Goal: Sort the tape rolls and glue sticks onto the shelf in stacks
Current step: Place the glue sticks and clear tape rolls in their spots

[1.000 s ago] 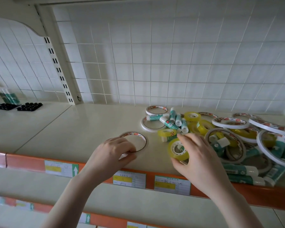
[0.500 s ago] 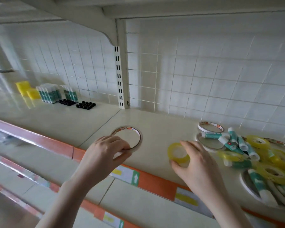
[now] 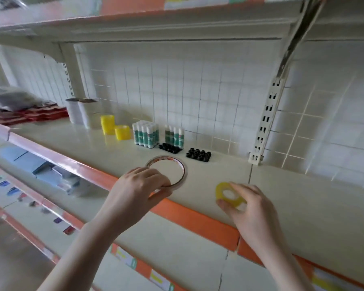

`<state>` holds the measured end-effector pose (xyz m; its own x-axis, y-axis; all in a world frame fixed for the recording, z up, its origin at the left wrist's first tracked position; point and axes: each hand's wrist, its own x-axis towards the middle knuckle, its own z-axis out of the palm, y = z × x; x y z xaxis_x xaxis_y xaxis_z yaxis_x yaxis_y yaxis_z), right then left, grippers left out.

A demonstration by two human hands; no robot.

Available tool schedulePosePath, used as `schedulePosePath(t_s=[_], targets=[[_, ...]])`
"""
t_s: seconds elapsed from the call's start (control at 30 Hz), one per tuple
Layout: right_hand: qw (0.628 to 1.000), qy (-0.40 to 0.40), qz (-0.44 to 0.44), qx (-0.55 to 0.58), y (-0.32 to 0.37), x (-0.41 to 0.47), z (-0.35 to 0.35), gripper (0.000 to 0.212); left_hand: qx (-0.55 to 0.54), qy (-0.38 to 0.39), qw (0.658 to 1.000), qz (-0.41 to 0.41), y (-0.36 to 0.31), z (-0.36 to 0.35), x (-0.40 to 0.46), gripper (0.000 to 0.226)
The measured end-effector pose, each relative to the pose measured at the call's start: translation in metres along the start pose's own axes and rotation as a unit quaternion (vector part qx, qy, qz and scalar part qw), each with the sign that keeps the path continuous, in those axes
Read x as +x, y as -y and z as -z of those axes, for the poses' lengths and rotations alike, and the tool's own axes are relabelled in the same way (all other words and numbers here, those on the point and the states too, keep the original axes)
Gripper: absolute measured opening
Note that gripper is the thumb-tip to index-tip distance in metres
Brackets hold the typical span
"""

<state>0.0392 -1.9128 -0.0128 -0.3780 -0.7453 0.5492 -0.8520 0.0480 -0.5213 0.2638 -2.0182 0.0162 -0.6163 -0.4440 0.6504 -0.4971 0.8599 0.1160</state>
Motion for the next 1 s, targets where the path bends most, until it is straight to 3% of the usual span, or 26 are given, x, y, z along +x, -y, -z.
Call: schedulePosePath(t_s=[0.7, 1.0], targets=[[0.997, 0.041, 0.045, 0.057, 0.174, 0.164, -0.217, 0.047, 0.047, -0.028, 0.997, 0.055, 0.304, 0.043, 0.004, 0.024], [0.999, 0.034, 0.026, 0.029, 0.244, 0.224, -0.314, 0.048, 0.021, -0.042, 0.999, 0.006, 0.427, 0.052, 0.011, 0.023]])
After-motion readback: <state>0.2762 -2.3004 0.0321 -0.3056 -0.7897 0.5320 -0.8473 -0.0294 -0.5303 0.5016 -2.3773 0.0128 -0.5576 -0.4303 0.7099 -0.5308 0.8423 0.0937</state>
